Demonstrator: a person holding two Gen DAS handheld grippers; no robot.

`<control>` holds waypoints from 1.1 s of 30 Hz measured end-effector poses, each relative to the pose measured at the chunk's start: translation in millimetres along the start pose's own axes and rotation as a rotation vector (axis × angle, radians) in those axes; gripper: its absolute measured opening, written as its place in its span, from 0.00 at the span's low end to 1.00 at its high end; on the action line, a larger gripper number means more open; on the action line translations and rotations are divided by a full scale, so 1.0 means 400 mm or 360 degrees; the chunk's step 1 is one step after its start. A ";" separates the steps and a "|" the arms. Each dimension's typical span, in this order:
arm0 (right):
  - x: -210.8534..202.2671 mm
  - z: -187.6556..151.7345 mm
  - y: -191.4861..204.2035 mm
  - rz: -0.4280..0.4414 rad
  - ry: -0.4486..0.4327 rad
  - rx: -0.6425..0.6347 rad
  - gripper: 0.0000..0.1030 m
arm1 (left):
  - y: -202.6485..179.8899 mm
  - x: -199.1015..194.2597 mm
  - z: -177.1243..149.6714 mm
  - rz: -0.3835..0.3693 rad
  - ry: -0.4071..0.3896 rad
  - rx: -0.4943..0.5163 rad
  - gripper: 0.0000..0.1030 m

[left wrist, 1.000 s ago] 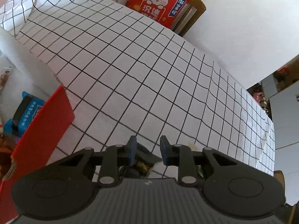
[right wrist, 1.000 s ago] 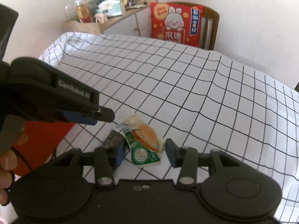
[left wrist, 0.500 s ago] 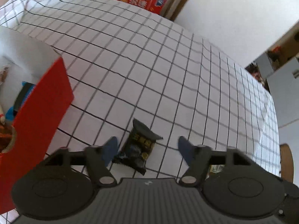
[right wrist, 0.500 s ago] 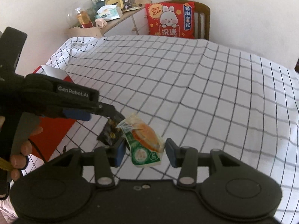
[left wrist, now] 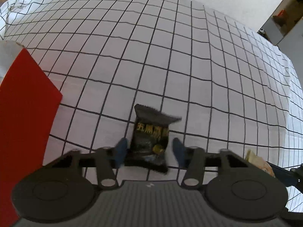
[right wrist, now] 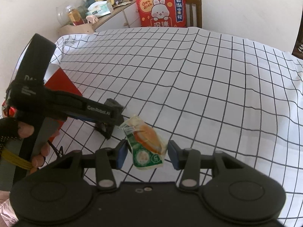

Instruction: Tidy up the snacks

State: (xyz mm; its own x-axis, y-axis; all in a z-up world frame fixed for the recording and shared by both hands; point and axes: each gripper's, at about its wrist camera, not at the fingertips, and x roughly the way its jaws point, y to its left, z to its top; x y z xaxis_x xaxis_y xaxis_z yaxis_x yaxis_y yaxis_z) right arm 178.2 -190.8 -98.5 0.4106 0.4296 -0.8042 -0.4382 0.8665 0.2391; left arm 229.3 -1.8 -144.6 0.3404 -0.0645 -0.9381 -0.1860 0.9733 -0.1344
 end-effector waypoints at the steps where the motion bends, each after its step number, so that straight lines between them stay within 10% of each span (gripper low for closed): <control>1: -0.001 -0.002 0.000 -0.0001 0.0000 0.0002 0.44 | 0.000 0.000 -0.001 -0.0005 -0.0001 0.0001 0.41; 33: -0.216 0.028 0.194 0.0100 -0.0216 -0.0106 0.43 | 0.118 -0.452 -0.183 -0.0082 -0.0310 -0.0131 0.31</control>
State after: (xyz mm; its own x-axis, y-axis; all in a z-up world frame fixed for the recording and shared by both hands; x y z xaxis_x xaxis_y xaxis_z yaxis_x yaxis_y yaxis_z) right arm 117.5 -157.8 -4.5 0.4830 0.5170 -0.7067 -0.5166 0.8199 0.2467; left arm 91.7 39.6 -4.8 0.5215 -0.0619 -0.8510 -0.2361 0.9480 -0.2136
